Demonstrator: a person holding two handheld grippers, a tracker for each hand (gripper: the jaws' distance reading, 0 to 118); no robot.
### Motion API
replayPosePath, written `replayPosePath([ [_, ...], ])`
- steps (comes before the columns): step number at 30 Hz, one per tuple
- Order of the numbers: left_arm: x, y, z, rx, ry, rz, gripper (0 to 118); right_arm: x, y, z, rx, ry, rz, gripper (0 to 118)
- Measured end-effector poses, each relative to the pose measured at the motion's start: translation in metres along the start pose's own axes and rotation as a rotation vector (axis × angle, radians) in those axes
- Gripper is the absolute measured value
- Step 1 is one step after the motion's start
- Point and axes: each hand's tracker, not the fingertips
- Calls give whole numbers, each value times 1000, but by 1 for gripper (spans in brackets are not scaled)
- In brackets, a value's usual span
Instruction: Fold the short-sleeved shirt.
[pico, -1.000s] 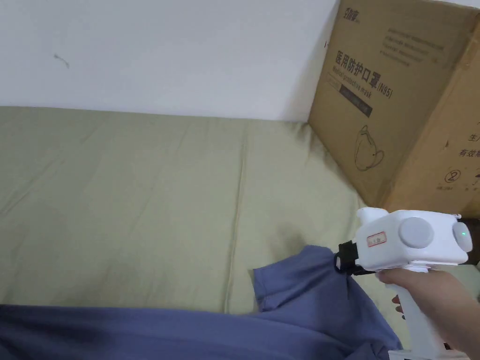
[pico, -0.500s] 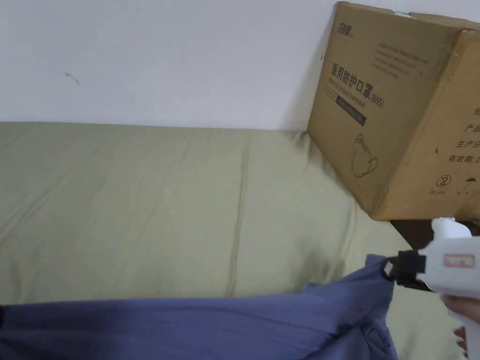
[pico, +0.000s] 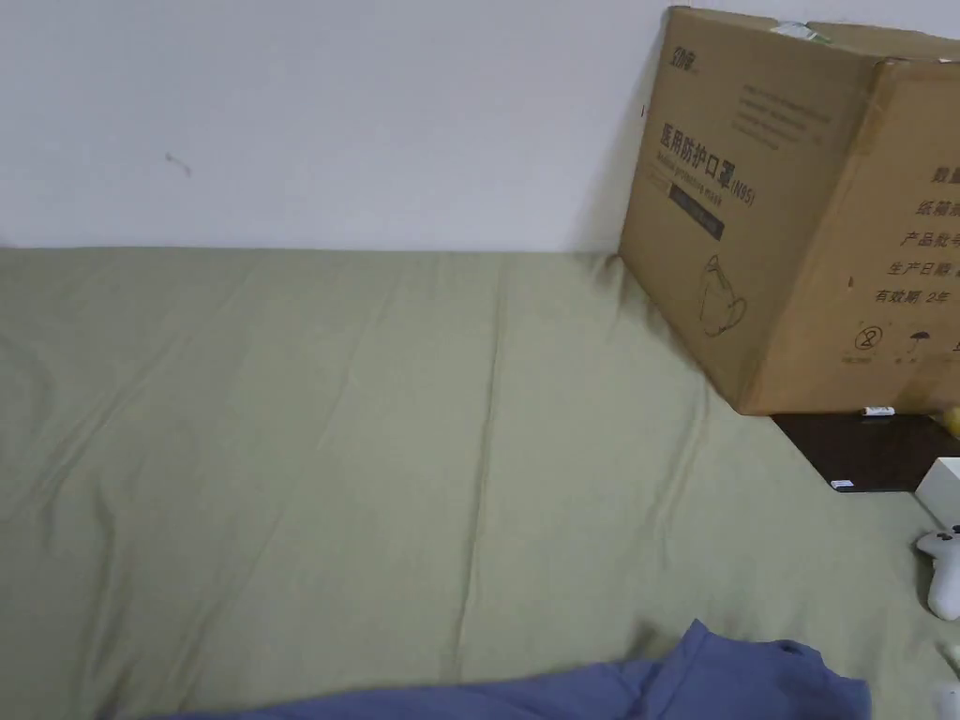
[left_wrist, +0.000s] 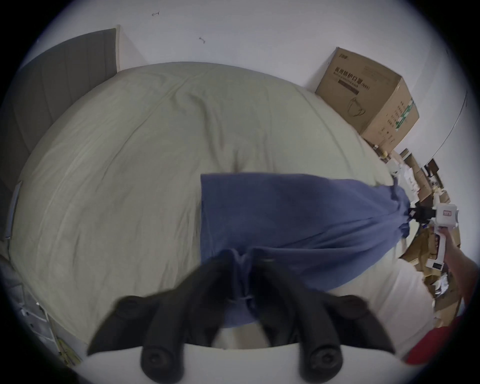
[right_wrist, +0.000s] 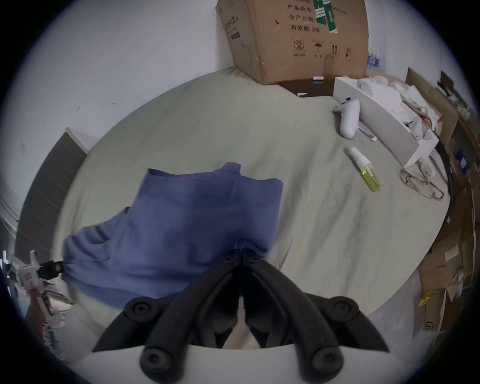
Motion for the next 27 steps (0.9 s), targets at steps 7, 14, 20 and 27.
replayPosePath([
  [7,14,16,56,143,21,-21,110,-26,14,51,102,40,81,114],
  [14,79,36,137,601,7,-15,79,-116,7,161,573,243,173,113],
  [20,140,13,142,939,178,-181,3,-171,-31,181,1001,106,146,0],
  [27,151,5,156,976,151,-179,0,-177,-29,181,917,135,178,0],
])
